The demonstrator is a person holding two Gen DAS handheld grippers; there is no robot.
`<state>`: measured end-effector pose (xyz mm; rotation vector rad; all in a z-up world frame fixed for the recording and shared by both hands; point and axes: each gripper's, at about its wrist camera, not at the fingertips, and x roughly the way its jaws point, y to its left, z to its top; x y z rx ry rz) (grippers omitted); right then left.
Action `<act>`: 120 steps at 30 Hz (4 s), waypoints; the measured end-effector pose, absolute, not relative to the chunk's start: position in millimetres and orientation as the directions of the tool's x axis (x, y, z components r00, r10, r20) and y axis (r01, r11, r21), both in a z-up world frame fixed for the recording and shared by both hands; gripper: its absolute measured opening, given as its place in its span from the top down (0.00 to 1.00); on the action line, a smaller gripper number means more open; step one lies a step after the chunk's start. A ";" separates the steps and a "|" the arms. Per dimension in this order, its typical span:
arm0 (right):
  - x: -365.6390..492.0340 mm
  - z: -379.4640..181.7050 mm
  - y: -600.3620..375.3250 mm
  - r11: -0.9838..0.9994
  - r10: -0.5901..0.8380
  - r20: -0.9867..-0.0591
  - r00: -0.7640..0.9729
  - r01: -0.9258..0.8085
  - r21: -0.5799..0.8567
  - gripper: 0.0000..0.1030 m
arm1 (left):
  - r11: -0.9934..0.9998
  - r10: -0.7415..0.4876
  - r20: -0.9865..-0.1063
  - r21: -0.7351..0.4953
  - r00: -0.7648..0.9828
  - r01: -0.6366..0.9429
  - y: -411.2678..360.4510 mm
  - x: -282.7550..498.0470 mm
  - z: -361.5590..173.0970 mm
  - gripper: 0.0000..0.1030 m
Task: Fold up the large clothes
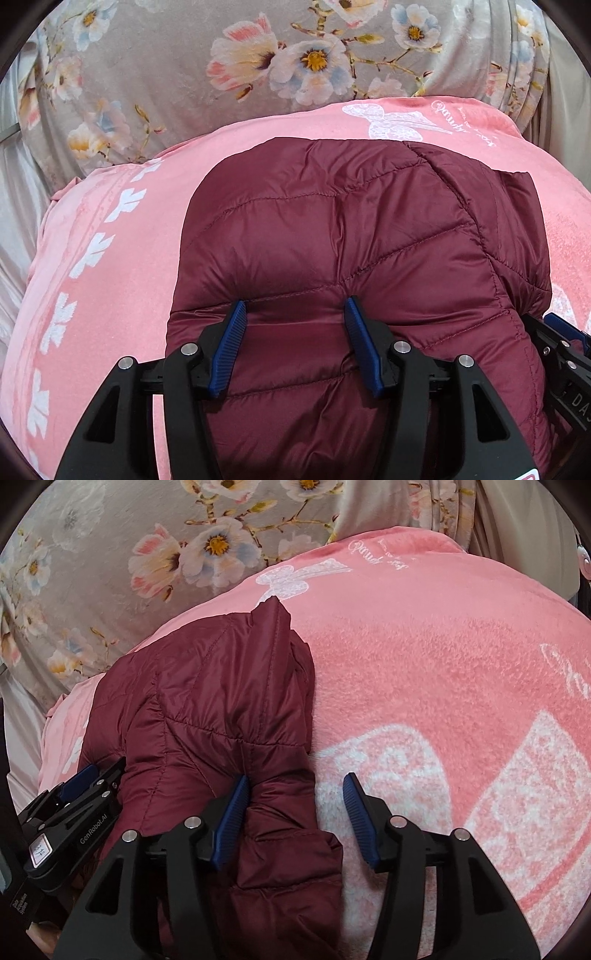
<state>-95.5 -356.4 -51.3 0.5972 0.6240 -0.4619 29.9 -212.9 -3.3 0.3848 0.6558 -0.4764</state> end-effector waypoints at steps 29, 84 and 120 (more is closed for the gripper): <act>-70.1 -51.4 -368.4 0.648 0.193 -0.557 0.808 0.322 0.691 0.19 | 0.767 -0.578 -0.794 -0.450 0.189 0.458 -147.0 100.7 0.5 0.12; 134.7 170.7 -219.9 0.978 -0.032 -0.216 0.976 0.075 0.193 0.81 | 0.665 -0.741 -0.217 -0.111 0.635 0.738 -14.2 237.6 216.7 0.67; 156.5 38.0 -285.3 0.915 -0.061 -0.504 0.861 0.250 0.317 0.42 | 0.871 -0.464 -0.696 -0.247 0.547 0.425 -1.3 330.9 78.0 0.30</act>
